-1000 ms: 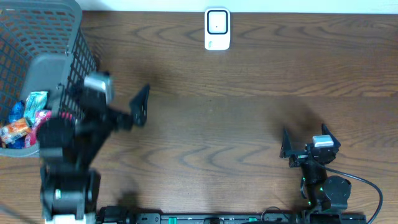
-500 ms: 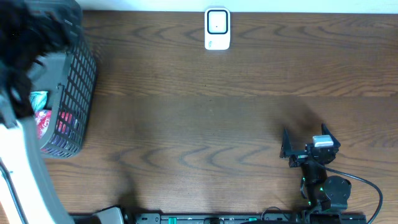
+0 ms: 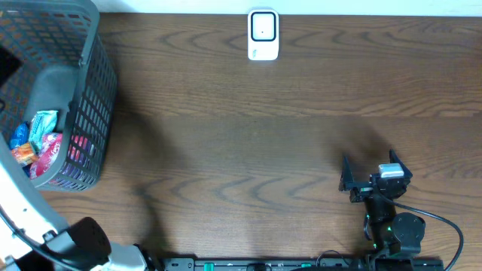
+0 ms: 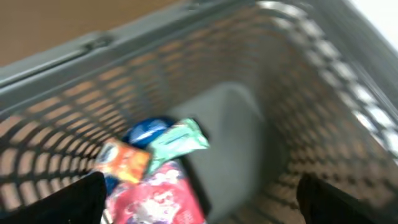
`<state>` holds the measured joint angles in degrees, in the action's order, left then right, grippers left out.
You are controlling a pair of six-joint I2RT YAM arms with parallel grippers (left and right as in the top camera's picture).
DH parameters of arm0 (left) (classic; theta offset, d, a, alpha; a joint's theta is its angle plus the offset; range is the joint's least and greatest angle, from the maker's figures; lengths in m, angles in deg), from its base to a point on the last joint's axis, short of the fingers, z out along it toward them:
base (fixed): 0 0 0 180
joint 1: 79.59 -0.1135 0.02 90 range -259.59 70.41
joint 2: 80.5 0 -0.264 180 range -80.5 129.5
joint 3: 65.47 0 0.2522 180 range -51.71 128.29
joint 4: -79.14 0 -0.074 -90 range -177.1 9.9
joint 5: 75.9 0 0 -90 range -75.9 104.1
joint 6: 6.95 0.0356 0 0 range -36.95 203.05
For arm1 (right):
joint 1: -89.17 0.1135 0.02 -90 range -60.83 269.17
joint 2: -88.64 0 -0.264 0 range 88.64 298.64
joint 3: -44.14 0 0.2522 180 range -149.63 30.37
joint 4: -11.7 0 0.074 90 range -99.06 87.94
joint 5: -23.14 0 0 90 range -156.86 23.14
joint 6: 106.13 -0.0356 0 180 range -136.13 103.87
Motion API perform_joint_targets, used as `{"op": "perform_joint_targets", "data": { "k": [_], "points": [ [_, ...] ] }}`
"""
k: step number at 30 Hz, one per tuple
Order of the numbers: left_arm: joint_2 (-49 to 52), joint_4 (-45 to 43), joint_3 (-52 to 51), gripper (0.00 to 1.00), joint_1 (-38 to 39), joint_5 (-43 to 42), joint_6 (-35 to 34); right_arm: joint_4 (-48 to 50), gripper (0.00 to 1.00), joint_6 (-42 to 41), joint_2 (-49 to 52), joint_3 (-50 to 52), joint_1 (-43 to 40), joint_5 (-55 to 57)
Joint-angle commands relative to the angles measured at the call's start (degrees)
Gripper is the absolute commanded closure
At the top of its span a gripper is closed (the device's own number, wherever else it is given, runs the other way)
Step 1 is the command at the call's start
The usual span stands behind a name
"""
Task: Scan the item barcode
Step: 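Reach the left gripper into the basket and grasp the purple-red liners pack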
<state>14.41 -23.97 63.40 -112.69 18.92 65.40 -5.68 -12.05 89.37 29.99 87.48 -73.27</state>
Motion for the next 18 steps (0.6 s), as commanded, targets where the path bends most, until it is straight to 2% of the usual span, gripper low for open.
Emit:
{"op": "perform_joint_targets", "data": {
  "k": [1, 4, 7, 13, 18],
  "points": [
    [3.08, 1.55, -0.17, 0.02, -0.35, 3.96, -6.49, -0.24, 0.01, 0.72, -0.24, 0.02, -0.20, -0.31],
    [5.46, 4.11, -0.66, 0.02, 0.26, 0.00, -6.73, -0.24, 0.01, 0.72, -0.24, 0.02, -0.20, -0.31],
    [8.52, 7.43, -0.68, 0.02, 1.62, -0.26, -6.93, -0.24, 0.01, 0.72, -0.24, 0.02, -0.20, -0.33],
    [15.26, 10.80, -0.68, 0.02, 4.52, 5.86, -9.05, -0.24, 0.01, 0.72, -0.24, 0.02, -0.20, -0.31],
    [20.68, 13.40, -0.68, 0.02, 4.94, 6.86, -11.13, -0.24, 0.01, 0.72, -0.24, 0.02, -0.20, -0.31]
  ]
}}
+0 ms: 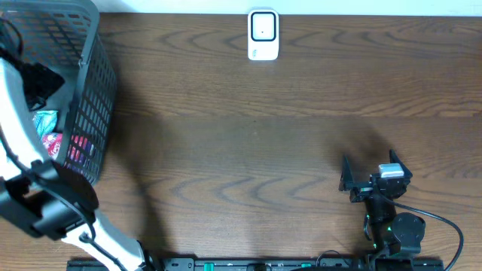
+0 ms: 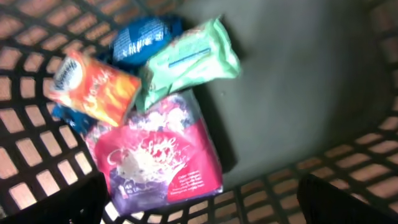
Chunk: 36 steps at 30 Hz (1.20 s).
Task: Scan the item barcode
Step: 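Reach the left gripper into the basket and grasp the purple-red liners pack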
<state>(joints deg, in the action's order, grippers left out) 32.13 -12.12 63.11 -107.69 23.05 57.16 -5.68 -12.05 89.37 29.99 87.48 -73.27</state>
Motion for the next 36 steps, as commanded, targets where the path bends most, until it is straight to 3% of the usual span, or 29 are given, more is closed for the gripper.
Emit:
{"op": "perform_joint_targets", "data": {
  "k": [1, 17, 27, 30, 33, 36],
  "points": [
    [3.96, 2.12, -0.39, 0.02, -0.17, 2.75, -3.48, -0.24, 0.01, 0.72, -0.24, 0.02, -0.20, -0.31],
    [12.11, 6.34, -3.78, 0.02, -0.15, 7.74, -6.25, -0.24, 0.01, 0.72, -0.24, 0.02, -0.20, -0.31],
    [12.11, -1.86, -14.49, 0.01, -0.15, 6.82, -6.34, -0.24, 0.01, 0.72, -0.24, 0.02, -0.20, -0.31],
    [12.11, -3.78, -16.76, 0.15, -0.15, 3.32, -6.32, -0.24, 0.01, 0.72, -0.24, 0.02, -0.20, -0.31],
    [12.11, -3.96, -17.46, 0.55, -0.15, 2.19, -6.27, -0.24, 0.01, 0.72, -0.24, 0.02, -0.20, -0.31],
    [12.07, -3.13, -16.98, 0.75, -0.22, 2.19, -4.59, -0.24, 0.01, 0.72, -0.24, 0.02, -0.20, -0.31]
  ]
}}
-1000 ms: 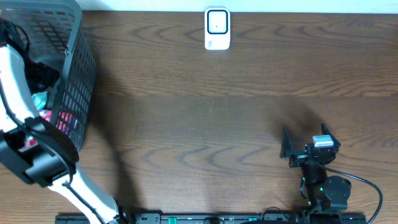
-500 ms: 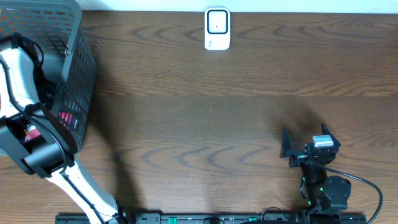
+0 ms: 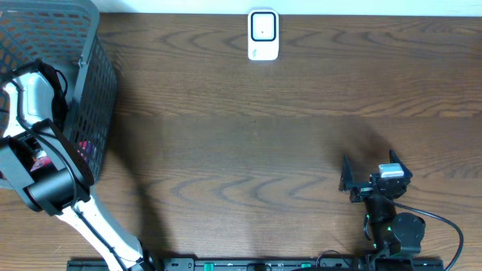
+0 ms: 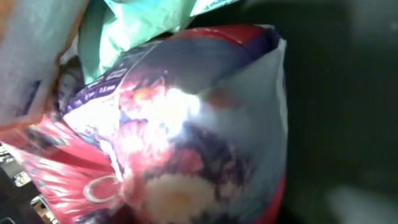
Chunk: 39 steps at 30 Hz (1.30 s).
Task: Scan the item barcode
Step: 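Reach the left gripper into the basket and grasp the purple-red liners pack, then carry the liners pack with the left gripper and drop it near the scanner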
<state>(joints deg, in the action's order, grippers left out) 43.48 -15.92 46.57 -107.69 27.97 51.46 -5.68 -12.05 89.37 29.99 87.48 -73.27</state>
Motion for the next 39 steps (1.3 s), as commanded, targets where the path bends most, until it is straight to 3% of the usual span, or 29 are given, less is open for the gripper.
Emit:
{"op": "perform_joint_targets", "data": {
  "k": [1, 5, 12, 17, 27, 33, 36, 39],
  "points": [
    [0.72, 1.29, -0.07, 0.80, -0.22, -2.73, 1.09, -0.24, 0.01, 0.72, -0.24, 0.02, -0.20, -0.31],
    [0.68, 5.40, 4.04, 0.92, -0.22, -4.13, 1.07, -0.24, 0.01, 0.72, -0.24, 0.02, -0.20, -0.31],
    [0.24, 16.96, 20.50, 0.93, -0.22, -4.96, 1.07, -0.24, 0.01, 0.72, -0.24, 0.02, -0.20, -0.31],
    [-3.50, 20.09, 30.29, 0.93, -0.22, -8.52, 1.09, -0.24, 0.01, 0.72, -0.24, 0.02, -0.20, -0.33],
    [-26.25, 10.51, 33.75, 0.93, -0.13, -16.59, 1.18, -0.24, 0.01, 0.72, -0.24, 0.02, -0.20, -0.31],
    [-38.58, 3.87, 33.75, 0.93, 0.98, -36.13, 1.33, -0.24, 0.01, 0.72, -0.24, 0.02, -0.20, -0.31],
    [-41.86, 1.66, 33.75, 0.93, 5.42, -44.28, 1.36, -0.24, 0.01, 0.72, -0.24, 0.02, -0.20, -0.31],
    [-42.64, 1.31, 33.75, 0.93, 14.23, -44.92, 4.37, -0.24, 0.01, 0.72, -0.24, 0.02, -0.20, -0.31]
  ]
}}
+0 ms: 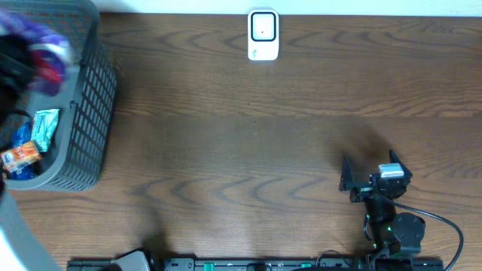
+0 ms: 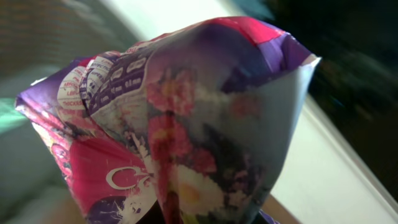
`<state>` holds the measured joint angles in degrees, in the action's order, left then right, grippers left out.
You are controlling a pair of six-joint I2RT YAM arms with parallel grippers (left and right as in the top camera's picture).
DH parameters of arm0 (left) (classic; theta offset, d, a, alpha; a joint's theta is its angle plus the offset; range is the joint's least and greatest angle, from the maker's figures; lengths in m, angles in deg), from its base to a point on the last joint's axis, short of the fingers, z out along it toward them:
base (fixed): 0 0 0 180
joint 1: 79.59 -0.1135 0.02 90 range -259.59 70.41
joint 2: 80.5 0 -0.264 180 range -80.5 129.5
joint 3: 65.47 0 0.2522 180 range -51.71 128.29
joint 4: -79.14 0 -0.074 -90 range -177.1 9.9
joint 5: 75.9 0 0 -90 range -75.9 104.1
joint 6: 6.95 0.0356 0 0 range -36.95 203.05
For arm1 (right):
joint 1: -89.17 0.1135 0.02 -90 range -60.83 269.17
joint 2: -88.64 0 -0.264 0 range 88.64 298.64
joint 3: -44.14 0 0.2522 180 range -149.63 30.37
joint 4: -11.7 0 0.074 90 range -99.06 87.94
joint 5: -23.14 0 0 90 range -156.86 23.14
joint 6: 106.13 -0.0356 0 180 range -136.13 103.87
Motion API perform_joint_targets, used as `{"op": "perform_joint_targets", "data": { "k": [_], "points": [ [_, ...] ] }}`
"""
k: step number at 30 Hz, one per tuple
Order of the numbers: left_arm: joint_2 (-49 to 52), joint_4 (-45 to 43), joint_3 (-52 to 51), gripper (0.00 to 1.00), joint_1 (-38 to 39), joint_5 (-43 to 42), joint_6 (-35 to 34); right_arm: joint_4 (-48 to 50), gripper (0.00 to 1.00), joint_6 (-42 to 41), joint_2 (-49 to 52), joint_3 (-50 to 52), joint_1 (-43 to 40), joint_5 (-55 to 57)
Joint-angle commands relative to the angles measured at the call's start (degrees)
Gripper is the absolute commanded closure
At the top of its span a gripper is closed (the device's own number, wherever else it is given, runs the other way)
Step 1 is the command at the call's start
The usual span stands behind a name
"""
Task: Scan the item barcode
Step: 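Carry the liners pack with the left gripper and drop it near the scanner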
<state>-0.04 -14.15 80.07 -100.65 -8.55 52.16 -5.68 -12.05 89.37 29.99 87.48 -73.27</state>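
A pink and purple flowered packet (image 2: pixel 180 130) fills the left wrist view, pinched from below, and it hides the fingers. Overhead, the same packet (image 1: pixel 47 51) is a blur above the far end of the grey basket (image 1: pixel 92 113). My left gripper (image 1: pixel 28 62) is shut on it there. The white scanner (image 1: pixel 263 35) lies at the table's far edge, right of the basket. My right gripper (image 1: pixel 346 175) rests near the front right, far from both. Its jaws are too small to read. No barcode shows.
In the basket lie a green packet (image 1: pixel 45 128), a blue one (image 1: pixel 21 137) and an orange one (image 1: pixel 18 156). The right arm's base and cable (image 1: pixel 399 226) sit at the front edge.
My left gripper was down inside the basket, tight against the flowered packet. It is now up at the basket's far end with the packet in it. The right arm has not moved.
My left gripper first looked into the basket from above its rim. Then it was low over the pile of packets, then pressed onto the pink flowered one. Now that packet is held above the basket. The others stay inside.
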Motion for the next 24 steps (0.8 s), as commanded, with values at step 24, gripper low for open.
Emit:
{"op": "perform_joint_targets", "data": {
  "k": [24],
  "points": [
    [42.36, 0.68, -3.80, 0.93, 55.71, 17.16, 18.97, -0.24, 0.01, 0.72, -0.24, 0.02, -0.20, -0.31]
  ]
}}
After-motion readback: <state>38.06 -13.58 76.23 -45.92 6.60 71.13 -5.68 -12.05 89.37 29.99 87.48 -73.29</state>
